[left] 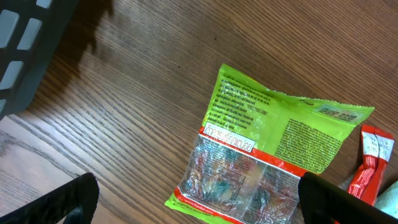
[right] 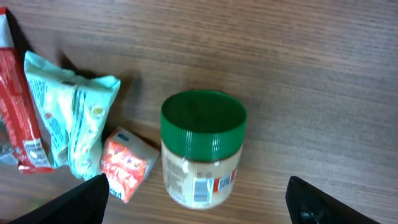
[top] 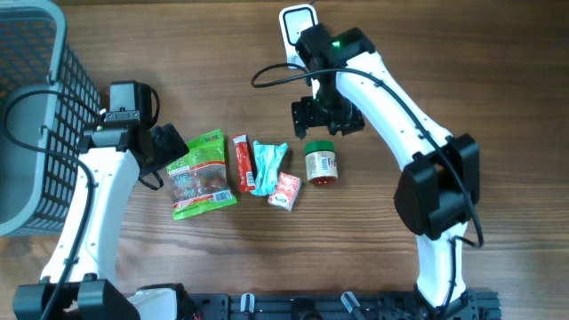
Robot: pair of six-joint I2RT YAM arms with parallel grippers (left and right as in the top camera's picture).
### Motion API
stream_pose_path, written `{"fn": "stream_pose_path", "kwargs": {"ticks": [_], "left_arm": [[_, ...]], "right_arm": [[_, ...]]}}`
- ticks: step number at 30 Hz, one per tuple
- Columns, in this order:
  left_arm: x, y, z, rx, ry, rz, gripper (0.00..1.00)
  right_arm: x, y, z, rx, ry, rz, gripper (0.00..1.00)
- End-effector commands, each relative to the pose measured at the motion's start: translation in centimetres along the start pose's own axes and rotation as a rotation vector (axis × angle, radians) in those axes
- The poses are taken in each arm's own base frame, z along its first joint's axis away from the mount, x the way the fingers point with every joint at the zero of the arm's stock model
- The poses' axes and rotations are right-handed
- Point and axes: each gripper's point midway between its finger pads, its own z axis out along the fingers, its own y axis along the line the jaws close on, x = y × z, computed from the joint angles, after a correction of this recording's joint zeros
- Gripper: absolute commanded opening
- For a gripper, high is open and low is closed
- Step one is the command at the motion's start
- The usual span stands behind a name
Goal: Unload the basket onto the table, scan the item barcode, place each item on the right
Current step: 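Move the right gripper over the green-capped jar and grasp its lid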
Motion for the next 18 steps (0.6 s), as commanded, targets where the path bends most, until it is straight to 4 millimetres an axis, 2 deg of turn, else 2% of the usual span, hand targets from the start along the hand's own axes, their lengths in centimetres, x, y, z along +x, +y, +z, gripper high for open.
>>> {"fn": "stream_pose_path", "kwargs": {"ticks": [1, 4, 8, 12, 15, 18], "left_arm": [[-0.5, -0.1, -0.4, 0.009, -0.014, 0.001, 1.0], [-0.5, -0.1, -0.4, 0.009, -0.014, 0.001, 1.0], [-0.5, -0.1, -0.4, 0.009, -0.014, 0.001, 1.0], [-0.5, -0.1, -0.4, 0.009, -0.014, 0.001, 1.0], [-0.5, -0.1, -0.4, 0.009, -0.014, 0.001, 1.0], [-0.5, -0.1, -0.4, 0.009, -0.014, 0.001, 1.0]], "right_arm": [[-0.5, -0.2, 0.9, 0.019, -0.008, -0.006, 0.92], [-0.4, -0.3, 1.9, 0.021, -0.001, -0.005, 0.92], [0.1, -0.7, 4.2, 0.025, 0.023, -0.024, 0.92], [0.4, -0.2, 6.7, -0.021, 0.029, -0.055, 0.92], [0.6, -0.4, 7.9, -0.02, 0.032, -0.055, 0.92], [0.4, -0.4, 8.1, -0.022, 0.023, -0.056, 0.89]]}}
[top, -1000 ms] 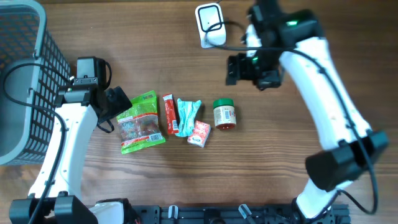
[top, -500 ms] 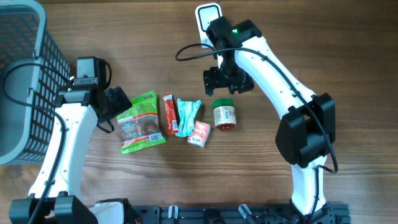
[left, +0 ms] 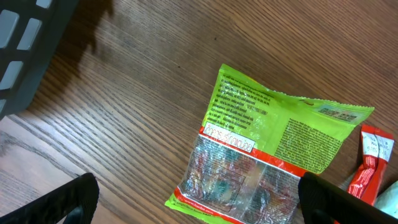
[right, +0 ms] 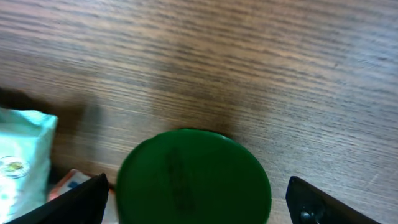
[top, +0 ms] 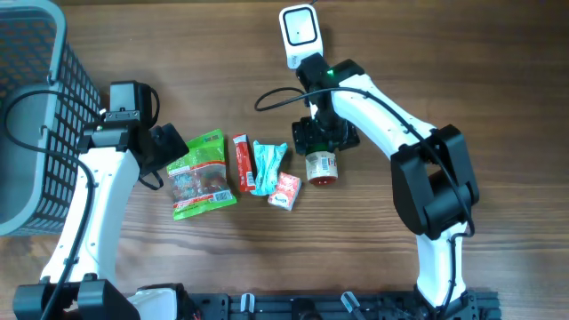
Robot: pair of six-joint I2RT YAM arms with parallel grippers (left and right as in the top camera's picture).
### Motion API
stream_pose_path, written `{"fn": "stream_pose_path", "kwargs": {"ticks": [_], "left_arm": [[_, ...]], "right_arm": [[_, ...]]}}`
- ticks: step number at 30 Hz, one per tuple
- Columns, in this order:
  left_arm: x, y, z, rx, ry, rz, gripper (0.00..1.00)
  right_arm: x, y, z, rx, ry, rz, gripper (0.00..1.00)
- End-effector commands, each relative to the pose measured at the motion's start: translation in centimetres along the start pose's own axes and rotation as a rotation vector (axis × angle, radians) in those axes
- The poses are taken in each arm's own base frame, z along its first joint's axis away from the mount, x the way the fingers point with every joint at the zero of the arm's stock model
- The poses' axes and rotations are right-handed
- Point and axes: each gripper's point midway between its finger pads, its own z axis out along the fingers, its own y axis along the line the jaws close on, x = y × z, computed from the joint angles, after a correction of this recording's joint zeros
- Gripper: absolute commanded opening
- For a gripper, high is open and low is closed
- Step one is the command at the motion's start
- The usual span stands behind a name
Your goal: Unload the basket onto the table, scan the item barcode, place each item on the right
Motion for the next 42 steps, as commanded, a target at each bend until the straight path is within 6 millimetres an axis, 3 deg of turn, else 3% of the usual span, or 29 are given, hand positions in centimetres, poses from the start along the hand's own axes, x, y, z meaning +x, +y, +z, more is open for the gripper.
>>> {"fn": "stream_pose_path", "kwargs": {"ticks": [1, 12, 22, 25, 35, 38, 42], "left_arm": [[-0.5, -0.1, -0.4, 0.009, -0.014, 0.001, 1.0], [-0.5, -0.1, -0.4, 0.009, -0.014, 0.001, 1.0], [-0.5, -0.1, -0.4, 0.009, -0.014, 0.001, 1.0], [-0.5, -0.1, -0.4, 0.009, -0.014, 0.001, 1.0], [-0.5, -0.1, -0.4, 0.009, -0.013, 0.001, 1.0], [-0.5, -0.1, -0.4, 0.009, -0.014, 0.001, 1.0], [-0.5, -0.1, -0.4, 0.009, -0.014, 0.001, 1.0]], "right_arm": [[-0.1, 0.3, 0.6, -0.014, 0.006, -0.018, 0.88], [-0.8, 0.5, 0.7, 0.001, -0.03, -0.029, 0.8], [-0.1, 0.3, 0.0, 0.007, -0.015, -0.025, 0.71], [-0.5, 0.6, -2.1, -0.008, -0.071, -0.031, 0.71], [-0.4, -0.9, -14.9, 0.022, -0.435, 0.098, 0.64], [0.0, -1.1, -15.8, 0.028, -0.462, 0.099, 0.62], [-0.1, -1.8, -14.0, 0.113, -0.485, 0.143, 0.63]]}}
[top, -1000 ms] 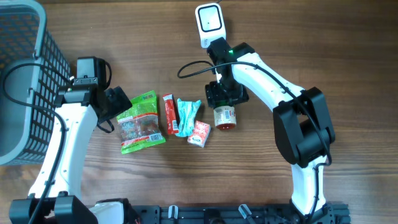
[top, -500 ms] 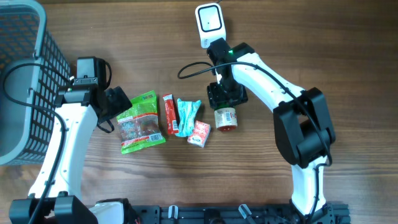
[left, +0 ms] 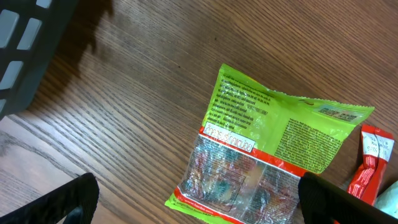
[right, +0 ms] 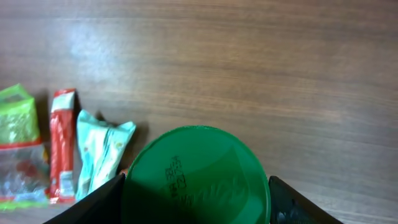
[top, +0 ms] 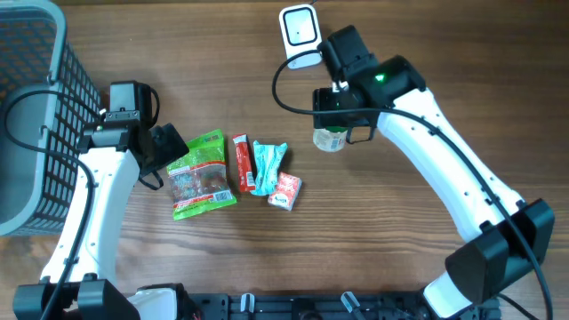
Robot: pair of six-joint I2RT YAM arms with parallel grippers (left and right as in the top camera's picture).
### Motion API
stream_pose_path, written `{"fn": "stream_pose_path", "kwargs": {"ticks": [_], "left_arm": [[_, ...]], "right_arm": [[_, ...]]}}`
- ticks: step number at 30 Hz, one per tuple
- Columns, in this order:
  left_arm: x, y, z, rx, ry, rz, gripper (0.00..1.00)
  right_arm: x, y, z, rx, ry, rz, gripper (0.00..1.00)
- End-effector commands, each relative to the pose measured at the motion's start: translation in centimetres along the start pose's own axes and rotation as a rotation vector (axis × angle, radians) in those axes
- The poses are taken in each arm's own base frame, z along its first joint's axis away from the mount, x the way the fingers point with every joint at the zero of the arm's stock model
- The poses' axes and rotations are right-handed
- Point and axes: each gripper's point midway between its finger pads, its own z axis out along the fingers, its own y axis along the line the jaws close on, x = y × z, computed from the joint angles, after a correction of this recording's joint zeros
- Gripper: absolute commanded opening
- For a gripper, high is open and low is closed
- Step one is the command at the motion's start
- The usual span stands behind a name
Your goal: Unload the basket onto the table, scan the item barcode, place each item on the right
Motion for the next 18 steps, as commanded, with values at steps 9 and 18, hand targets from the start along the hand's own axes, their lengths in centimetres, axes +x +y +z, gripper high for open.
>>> {"fn": "stream_pose_path", "kwargs": {"ticks": [9, 18], "left_arm": [[-0.5, -0.1, -0.4, 0.009, -0.014, 0.001, 1.0], [-0.5, -0.1, -0.4, 0.009, -0.014, 0.001, 1.0]], "right_arm": [[1.8, -1.0, 6.9, 0.091, -0.11, 0.084, 0.61], [2.8, -1.4, 8.2, 0.1, -0.108, 0.07, 0.61]]}}
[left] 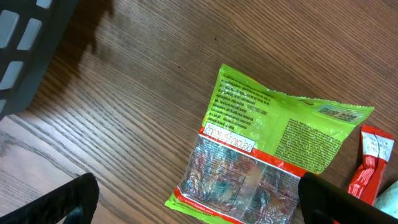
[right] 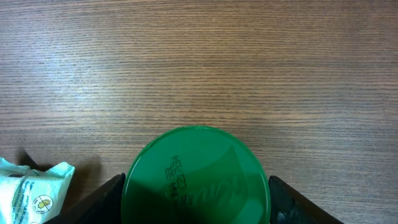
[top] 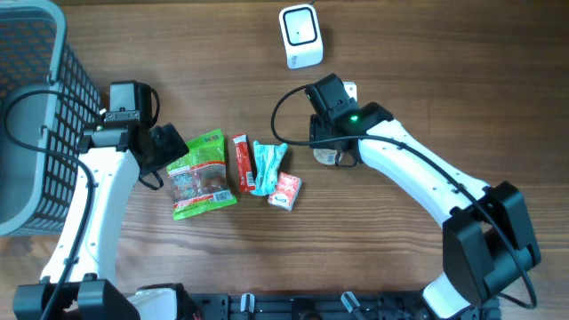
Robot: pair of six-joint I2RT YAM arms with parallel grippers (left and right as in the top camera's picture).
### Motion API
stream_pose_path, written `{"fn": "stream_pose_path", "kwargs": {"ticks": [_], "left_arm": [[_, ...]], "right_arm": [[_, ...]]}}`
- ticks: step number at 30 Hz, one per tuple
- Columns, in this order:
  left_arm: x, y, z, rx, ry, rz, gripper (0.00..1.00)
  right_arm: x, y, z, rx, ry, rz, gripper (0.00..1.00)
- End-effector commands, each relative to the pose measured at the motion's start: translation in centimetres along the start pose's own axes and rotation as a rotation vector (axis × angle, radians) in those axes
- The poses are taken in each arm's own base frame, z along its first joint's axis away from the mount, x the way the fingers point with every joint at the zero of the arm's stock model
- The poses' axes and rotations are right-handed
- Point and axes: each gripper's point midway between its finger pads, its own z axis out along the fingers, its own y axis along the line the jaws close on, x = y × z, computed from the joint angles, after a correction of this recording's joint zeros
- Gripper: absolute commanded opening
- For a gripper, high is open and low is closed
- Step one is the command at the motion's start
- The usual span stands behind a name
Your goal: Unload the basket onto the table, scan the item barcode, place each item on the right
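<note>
A jar with a green lid [right: 196, 177] fills the lower middle of the right wrist view. My right gripper [right: 196, 208] is shut on it, one black finger on each side of the lid. From overhead the jar [top: 327, 159] hangs under that gripper [top: 334, 149], right of the row of packets. The white scanner [top: 300, 36] stands at the back of the table, apart from the jar. My left gripper [left: 202, 202] is open above a green snack bag [left: 273, 149], with nothing between its fingers.
A grey basket [top: 36, 116] stands at the far left. Beside the green bag [top: 200, 173] lie a red stick packet [top: 243, 163], a mint-coloured packet [top: 267, 164] and a small orange-red packet [top: 285, 191]. The mint packet [right: 31, 190] is just left of the jar.
My right gripper, still shut on the jar, has moved from near the scanner toward the front and lower, close beside the mint packet. The left arm has not moved.
The jar was on the table by the orange-red packet, with my right gripper open above it. Then the gripper was down around the lid. Then it held the jar raised just below the scanner. Now the jar is lower, near the packets.
</note>
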Motion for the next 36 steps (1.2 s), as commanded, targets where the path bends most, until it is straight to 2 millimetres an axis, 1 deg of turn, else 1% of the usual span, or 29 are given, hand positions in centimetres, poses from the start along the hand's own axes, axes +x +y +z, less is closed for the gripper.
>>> {"fn": "stream_pose_path", "kwargs": {"ticks": [1, 7, 8, 10, 15, 17, 20, 21, 23, 24, 25, 26, 29, 32, 33, 35, 36], "left_arm": [[-0.5, -0.1, -0.4, 0.009, -0.014, 0.001, 1.0], [-0.5, -0.1, -0.4, 0.009, -0.014, 0.001, 1.0], [-0.5, -0.1, -0.4, 0.009, -0.014, 0.001, 1.0], [-0.5, -0.1, -0.4, 0.009, -0.014, 0.001, 1.0], [-0.5, -0.1, -0.4, 0.009, -0.014, 0.001, 1.0], [-0.5, -0.1, -0.4, 0.009, -0.014, 0.001, 1.0], [-0.5, -0.1, -0.4, 0.009, -0.014, 0.001, 1.0], [-0.5, -0.1, -0.4, 0.009, -0.014, 0.001, 1.0], [-0.5, -0.1, -0.4, 0.009, -0.014, 0.001, 1.0], [-0.5, -0.1, -0.4, 0.009, -0.014, 0.001, 1.0], [-0.5, -0.1, -0.4, 0.009, -0.014, 0.001, 1.0], [-0.5, -0.1, -0.4, 0.009, -0.014, 0.001, 1.0], [-0.5, -0.1, -0.4, 0.009, -0.014, 0.001, 1.0], [-0.5, -0.1, -0.4, 0.009, -0.014, 0.001, 1.0], [-0.5, -0.1, -0.4, 0.009, -0.014, 0.001, 1.0], [-0.5, -0.1, -0.4, 0.009, -0.014, 0.001, 1.0], [-0.5, -0.1, -0.4, 0.009, -0.014, 0.001, 1.0]], "right_arm": [[-0.4, -0.2, -0.4, 0.014, -0.028, 0.001, 0.61], [-0.7, -0.6, -0.4, 0.039, -0.043, -0.008, 0.62], [-0.7, -0.7, -0.4, 0.042, -0.045, -0.021, 0.62], [-0.8, -0.7, -0.4, 0.047, -0.05, -0.053, 0.57], [-0.9, -0.7, -0.4, 0.049, -0.049, -0.167, 0.57], [-0.9, -0.7, -0.4, 0.05, -0.048, -0.182, 0.58], [-0.6, -0.5, -0.4, 0.033, -0.033, -0.182, 0.7], [-0.4, -0.3, -0.4, 0.019, -0.027, -0.182, 0.76], [-0.2, -0.3, -0.4, 0.018, -0.016, -0.183, 0.79], [-0.2, -0.3, -0.5, 0.014, -0.016, -0.179, 0.85], [-0.4, -0.1, -0.8, -0.01, -0.016, -0.176, 0.94], [-0.7, 0.0, -1.2, -0.022, -0.018, -0.169, 0.99], [-2.6, 0.3, -5.0, -0.1, -0.015, -0.159, 1.0], [-4.5, 1.0, -9.6, -0.239, 0.022, -0.109, 1.0], [-4.9, 0.7, -10.8, -0.255, 0.035, -0.076, 1.0], [-5.1, -0.7, -12.1, -0.237, 0.064, -0.007, 1.0], [-5.2, -0.9, -12.3, -0.245, 0.071, 0.003, 1.0]]}}
